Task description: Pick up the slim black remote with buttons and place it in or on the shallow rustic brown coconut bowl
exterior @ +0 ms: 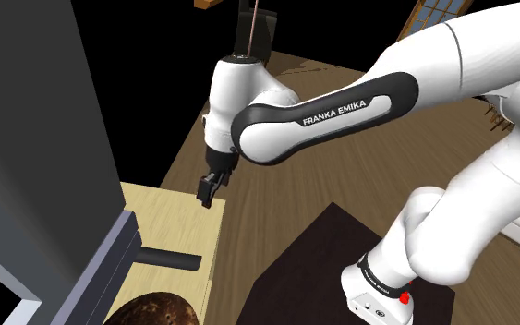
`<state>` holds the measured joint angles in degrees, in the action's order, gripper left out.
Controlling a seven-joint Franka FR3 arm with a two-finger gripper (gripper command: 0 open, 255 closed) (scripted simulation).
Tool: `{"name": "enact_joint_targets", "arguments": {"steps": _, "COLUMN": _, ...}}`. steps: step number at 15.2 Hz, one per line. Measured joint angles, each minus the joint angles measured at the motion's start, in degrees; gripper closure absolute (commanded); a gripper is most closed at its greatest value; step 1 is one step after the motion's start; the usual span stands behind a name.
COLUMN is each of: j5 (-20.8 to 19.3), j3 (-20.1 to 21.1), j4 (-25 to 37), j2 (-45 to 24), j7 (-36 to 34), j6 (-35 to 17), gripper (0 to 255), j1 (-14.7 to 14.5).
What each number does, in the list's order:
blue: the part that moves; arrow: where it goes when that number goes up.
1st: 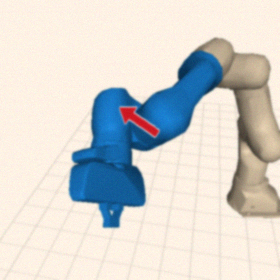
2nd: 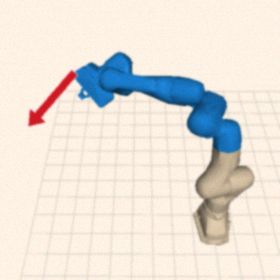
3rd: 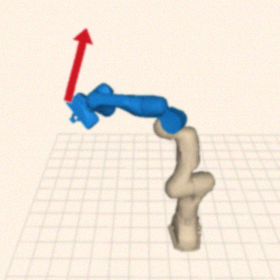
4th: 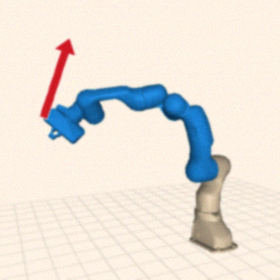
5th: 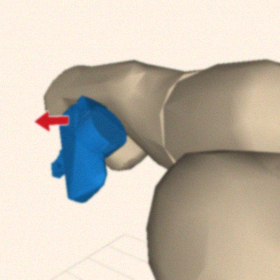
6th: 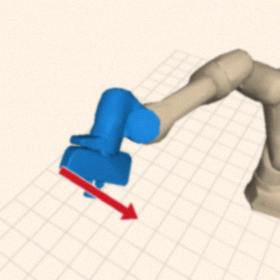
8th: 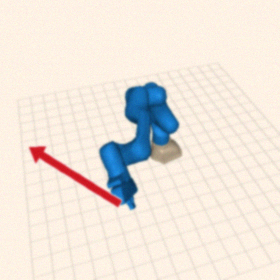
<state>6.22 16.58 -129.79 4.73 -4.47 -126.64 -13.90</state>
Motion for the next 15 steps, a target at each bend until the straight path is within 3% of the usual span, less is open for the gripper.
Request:
{"name": "enact_joint_targets", "arguments": {"steps": 11, "j5": -7.46, "j3": 4.41, "j4": 10.37, "j2": -20.0, "j7": -3.22, "j6": -7.27, "gripper": 0, "j1": -6.42}}
{"name": "enact_joint_targets", "arguments": {"steps": 15, "j5": -9.33, "j3": 4.4, "j4": 11.87, "j2": -24.16, "j7": -3.96, "j6": -9.4, "gripper": 0, "j1": -7.94}}
